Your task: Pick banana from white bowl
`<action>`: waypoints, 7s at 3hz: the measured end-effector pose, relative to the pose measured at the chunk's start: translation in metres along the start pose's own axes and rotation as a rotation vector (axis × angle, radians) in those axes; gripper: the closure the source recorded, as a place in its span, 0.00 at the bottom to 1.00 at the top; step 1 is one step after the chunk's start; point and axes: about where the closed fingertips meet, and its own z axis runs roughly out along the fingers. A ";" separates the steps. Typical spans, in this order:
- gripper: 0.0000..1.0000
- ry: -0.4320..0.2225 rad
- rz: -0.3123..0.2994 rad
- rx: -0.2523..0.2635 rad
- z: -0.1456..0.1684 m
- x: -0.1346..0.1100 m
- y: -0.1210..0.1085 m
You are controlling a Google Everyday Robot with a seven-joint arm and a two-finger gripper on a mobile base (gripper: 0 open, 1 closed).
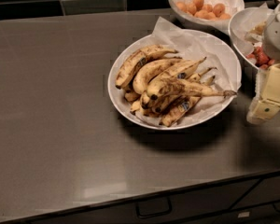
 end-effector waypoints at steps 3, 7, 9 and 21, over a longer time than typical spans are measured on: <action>0.18 -0.056 -0.037 -0.052 0.037 -0.023 0.001; 0.56 -0.101 -0.133 0.009 0.008 -0.066 0.013; 0.57 -0.171 -0.117 -0.029 0.028 -0.062 0.017; 0.94 -0.128 -0.094 0.126 0.071 -0.073 0.010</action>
Offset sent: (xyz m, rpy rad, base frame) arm 0.0184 0.0231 -0.0389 0.0474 0.0524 0.0572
